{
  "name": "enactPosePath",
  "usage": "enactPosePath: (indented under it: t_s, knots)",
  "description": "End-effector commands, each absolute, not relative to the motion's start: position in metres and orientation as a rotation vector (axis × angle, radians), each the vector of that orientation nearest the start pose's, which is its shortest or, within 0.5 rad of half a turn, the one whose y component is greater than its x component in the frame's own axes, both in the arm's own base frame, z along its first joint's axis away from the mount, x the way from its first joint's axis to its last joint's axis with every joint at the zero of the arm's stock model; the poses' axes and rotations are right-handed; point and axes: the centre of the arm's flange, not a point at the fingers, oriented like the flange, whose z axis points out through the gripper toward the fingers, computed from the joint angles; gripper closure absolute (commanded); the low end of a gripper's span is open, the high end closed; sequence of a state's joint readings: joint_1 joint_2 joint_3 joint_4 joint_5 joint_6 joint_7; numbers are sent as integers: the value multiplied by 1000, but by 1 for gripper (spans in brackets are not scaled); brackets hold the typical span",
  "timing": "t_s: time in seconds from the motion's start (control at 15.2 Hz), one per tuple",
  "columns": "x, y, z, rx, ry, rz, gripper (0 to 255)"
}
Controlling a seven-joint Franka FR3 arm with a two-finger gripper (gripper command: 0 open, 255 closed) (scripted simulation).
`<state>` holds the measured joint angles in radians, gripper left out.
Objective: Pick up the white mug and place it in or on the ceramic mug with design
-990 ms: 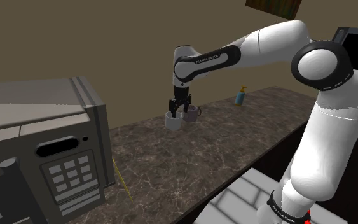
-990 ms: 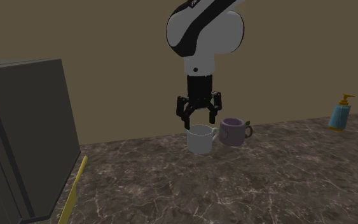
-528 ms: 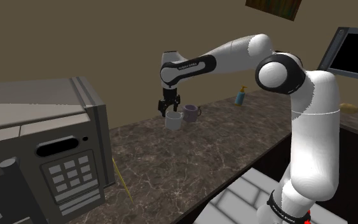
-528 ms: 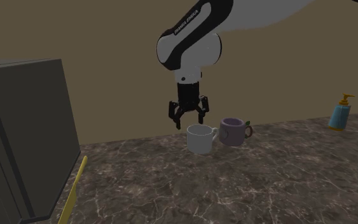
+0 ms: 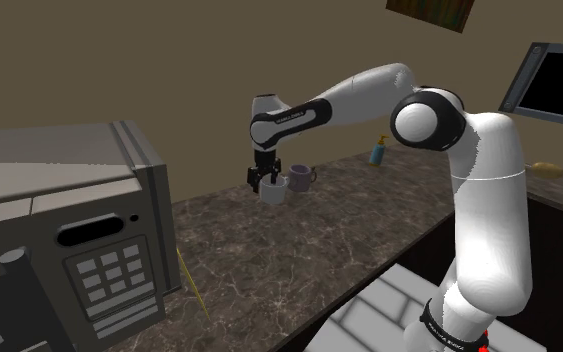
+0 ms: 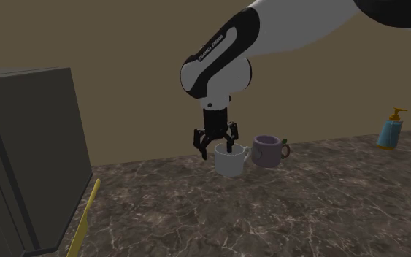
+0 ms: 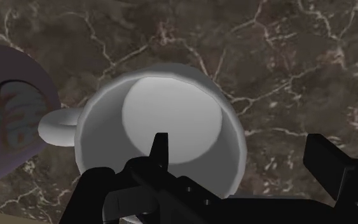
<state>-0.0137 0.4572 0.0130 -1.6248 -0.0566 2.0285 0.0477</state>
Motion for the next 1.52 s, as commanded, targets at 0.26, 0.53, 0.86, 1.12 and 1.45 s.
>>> enactPosePath:
  t_s: [0.26,0.53,0.86,1.12,1.45]
  knots:
    - [671,-4,348,-3186,37,83,0]
    - [671,-4,348,-3186,37,83,255]
    - [670,-4,348,-3186,37,83,255]
    - [670,-4,354,-3186,37,83,255]
    - [671,-4,380,-3186,37,83,255]
